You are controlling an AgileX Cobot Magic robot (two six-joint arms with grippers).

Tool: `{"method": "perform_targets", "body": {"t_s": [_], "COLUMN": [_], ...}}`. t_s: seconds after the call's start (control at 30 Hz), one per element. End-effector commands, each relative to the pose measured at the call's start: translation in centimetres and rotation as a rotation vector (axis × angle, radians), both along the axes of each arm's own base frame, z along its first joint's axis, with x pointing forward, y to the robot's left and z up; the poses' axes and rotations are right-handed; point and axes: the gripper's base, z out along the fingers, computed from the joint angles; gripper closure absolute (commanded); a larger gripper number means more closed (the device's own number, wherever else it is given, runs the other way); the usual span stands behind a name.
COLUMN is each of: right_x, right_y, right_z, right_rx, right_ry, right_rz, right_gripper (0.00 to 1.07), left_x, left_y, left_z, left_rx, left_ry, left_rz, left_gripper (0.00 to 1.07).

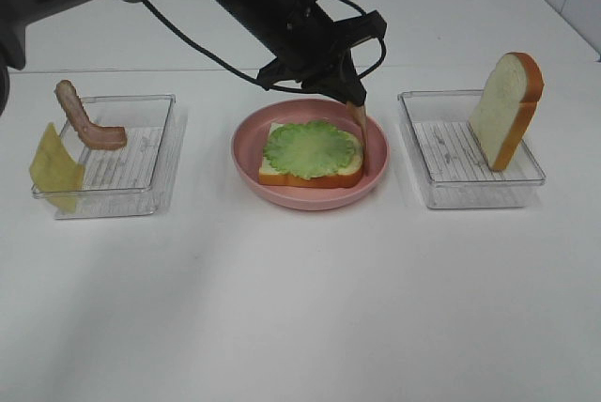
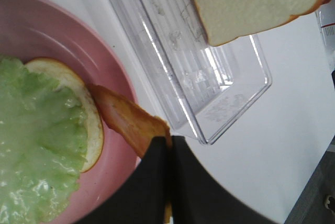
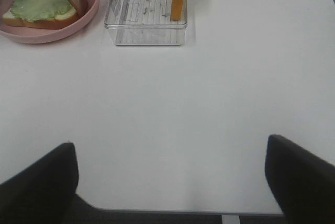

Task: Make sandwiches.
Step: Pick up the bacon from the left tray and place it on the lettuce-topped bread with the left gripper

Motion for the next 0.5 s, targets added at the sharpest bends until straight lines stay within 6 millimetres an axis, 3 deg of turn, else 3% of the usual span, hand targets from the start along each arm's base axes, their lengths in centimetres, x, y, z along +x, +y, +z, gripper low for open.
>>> {"method": "perform_targets", "body": {"t_s": [0.03,0.27,0.5], "right_x": [-0.3,-0.3,-0.3], "right_y": [0.0,0.0,0.0], "right_z": [0.0,0.0,0.0], "right_rx": [-0.003,-0.003,-0.003], "right_ry": [-0.033,-0.033,-0.033], "right_rz": [0.002,0.002,0.002], "right_gripper": [0.13,0.13,0.13], "left_x": [0.5,1.0,1.1], "left_y": [0.6,1.6,2.8], "left_z": [-0.3,-0.4,-1.2], "left_rx": [0.016,0.048,0.203], "left_ry": [-0.005,-0.011,-0.022], "left_rz": [0.002,0.023,0.039], "left_gripper": [1.07,1.07,1.07]}}
